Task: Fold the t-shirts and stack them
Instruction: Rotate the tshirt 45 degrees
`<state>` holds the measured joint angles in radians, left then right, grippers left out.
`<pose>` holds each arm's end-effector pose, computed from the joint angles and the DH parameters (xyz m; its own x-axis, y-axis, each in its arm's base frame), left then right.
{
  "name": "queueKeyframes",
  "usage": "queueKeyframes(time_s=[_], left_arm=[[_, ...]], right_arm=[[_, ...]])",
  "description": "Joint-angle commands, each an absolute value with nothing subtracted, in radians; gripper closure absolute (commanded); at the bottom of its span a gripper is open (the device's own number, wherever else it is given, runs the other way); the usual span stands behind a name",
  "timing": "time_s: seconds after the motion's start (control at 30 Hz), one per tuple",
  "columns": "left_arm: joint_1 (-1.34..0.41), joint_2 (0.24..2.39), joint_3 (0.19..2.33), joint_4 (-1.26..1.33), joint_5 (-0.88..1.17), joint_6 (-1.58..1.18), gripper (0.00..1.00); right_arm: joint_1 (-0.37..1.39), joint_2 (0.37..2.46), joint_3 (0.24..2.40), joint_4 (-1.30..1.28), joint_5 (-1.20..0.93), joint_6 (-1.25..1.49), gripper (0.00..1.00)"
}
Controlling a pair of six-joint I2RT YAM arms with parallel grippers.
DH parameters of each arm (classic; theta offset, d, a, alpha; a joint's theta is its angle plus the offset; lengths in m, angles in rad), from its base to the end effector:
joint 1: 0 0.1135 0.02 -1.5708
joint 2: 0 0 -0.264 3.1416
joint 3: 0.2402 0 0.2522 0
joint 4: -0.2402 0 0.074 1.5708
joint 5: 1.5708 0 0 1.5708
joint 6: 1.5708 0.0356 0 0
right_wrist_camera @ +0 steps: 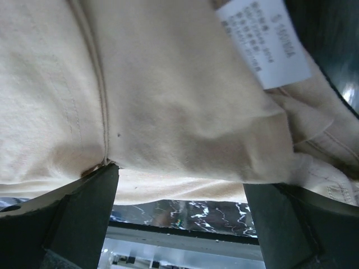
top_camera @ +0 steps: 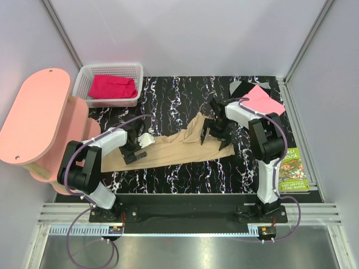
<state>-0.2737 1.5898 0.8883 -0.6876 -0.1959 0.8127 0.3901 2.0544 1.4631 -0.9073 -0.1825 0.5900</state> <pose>0.2623 -0.0665 0.1581 -0.4831 0.8754 0.0148 0.8466 0.4628 0.2628 0.3559 0.1533 0.1518 -0.9813 0.1881 0.0408 0.1924 0.9626 0.1905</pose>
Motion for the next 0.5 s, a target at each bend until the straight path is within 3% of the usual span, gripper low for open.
queueKeyframes(time_s=[0.0,0.47], left_arm=[[-0.320,1.562,0.818,-0.713,-0.221,0.744,0.01],[-0.584,1.601,0.871,-0.902,0.070,0.488,0.01]], right_arm=[[0.348,2.210,1.595,-0.825,-0.147,0.503,0.00],[0.288,2.654,2.366,-1.098,-0.187,0.439,0.00]])
